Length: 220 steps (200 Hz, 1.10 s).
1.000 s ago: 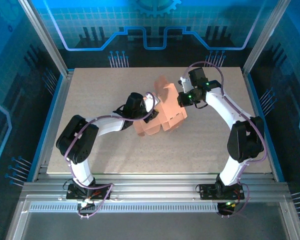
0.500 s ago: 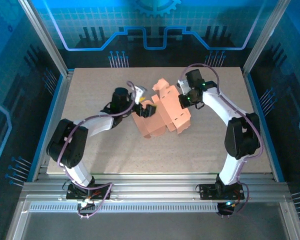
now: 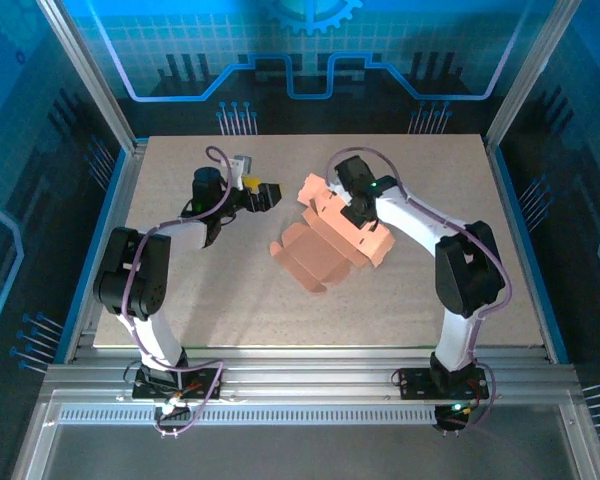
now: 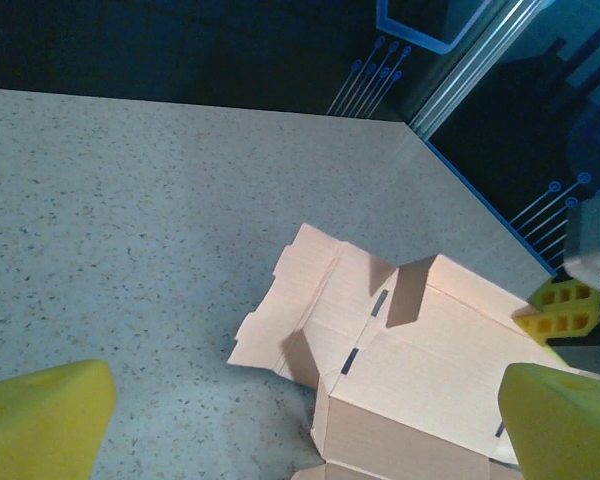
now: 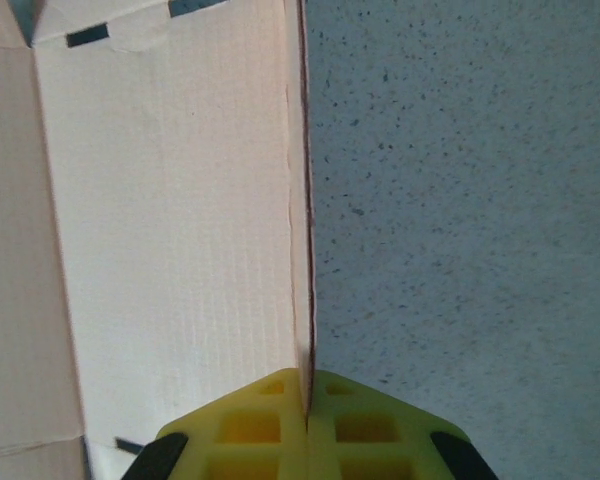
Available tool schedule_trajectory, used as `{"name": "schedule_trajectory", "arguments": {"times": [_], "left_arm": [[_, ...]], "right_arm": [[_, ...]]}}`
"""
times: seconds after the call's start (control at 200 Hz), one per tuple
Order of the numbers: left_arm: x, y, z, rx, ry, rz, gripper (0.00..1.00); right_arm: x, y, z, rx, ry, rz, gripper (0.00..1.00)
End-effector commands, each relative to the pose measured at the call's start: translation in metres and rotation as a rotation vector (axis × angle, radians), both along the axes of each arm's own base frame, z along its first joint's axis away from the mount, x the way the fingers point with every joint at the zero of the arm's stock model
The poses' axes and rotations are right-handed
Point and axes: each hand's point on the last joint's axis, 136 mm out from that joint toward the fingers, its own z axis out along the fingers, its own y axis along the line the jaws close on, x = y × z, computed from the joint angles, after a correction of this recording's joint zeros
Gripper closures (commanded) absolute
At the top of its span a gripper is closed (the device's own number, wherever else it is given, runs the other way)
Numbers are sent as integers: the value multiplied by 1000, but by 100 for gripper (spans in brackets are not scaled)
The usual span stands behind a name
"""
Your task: Fold the paper box
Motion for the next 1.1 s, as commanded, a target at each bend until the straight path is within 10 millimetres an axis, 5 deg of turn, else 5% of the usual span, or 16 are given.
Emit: {"name": "schedule_trajectory", "arguments": {"times": [0.0,0.365,0.735,1.096], "left_arm": [[0,-2,19,7,-60,-31,1],[-13,6,3,-2,-8,20,1],[-3,10,-15,10,46,56,1],[12,32,-46,4,242,204,1]], "right_arm": [[5,-7,18,-137,-131,21,100],[2,2,43,-324,-382,38,100],[16,16,53,-422,-560,117,100],[16,33,35,-508,-645,235,100]]}}
